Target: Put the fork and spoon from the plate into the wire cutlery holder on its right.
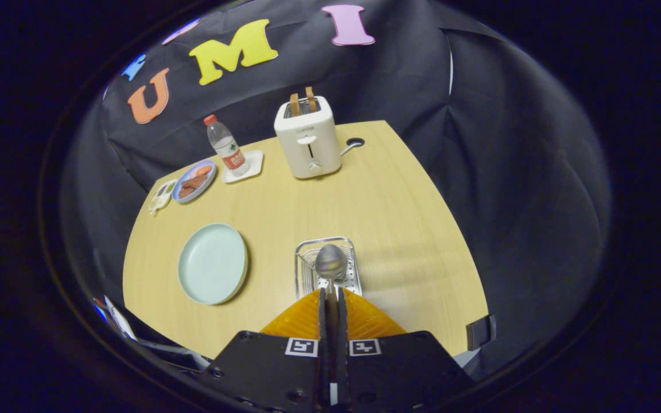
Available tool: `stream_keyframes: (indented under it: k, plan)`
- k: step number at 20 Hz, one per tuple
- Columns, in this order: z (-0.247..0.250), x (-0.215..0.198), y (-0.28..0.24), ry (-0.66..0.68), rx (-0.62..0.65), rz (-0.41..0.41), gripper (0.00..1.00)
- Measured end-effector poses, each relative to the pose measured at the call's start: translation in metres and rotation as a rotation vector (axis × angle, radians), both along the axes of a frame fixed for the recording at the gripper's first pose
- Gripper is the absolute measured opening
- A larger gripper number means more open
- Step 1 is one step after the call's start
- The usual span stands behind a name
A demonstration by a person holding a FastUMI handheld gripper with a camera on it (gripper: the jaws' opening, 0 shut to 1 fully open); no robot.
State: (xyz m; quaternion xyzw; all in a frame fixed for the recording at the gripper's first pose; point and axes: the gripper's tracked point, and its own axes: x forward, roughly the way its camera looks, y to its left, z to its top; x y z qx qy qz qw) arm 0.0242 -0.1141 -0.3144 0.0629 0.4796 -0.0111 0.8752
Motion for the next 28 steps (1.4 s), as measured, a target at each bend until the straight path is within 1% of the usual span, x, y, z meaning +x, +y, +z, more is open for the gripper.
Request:
stream_keyframes:
  k: [3,4,6,7,8,10,11,14,16,18,21,24,26,28]
  plan:
    - [0.006,0.008,0.003,-0.031,0.008,-0.002,0.06]
    - [0.01,0.012,0.004,-0.051,0.003,-0.001,0.04]
    - [0.02,0.014,0.003,-0.09,-0.006,0.006,0.03]
    - [0.024,0.015,0.007,-0.105,-0.008,0.014,0.08]
    - [0.029,0.016,0.009,-0.121,-0.014,0.022,0.17]
    - [0.041,0.017,0.017,-0.162,-0.021,0.046,0.3]
    - [0.047,0.018,0.021,-0.183,-0.025,0.055,0.34]
    - [0.072,0.021,0.041,-0.241,-0.005,0.07,0.51]
    - [0.095,0.025,0.058,-0.296,0.017,0.08,0.54]
    - [0.123,0.028,0.072,-0.371,0.011,0.102,0.65]
    - [0.168,0.028,0.094,-0.491,0.001,0.113,0.74]
    - [0.212,0.017,0.126,-0.589,0.04,0.154,0.93]
    - [0.239,0.011,0.135,-0.656,0.025,0.156,0.98]
    - [0.27,0.004,0.14,-0.741,-0.016,0.15,0.96]
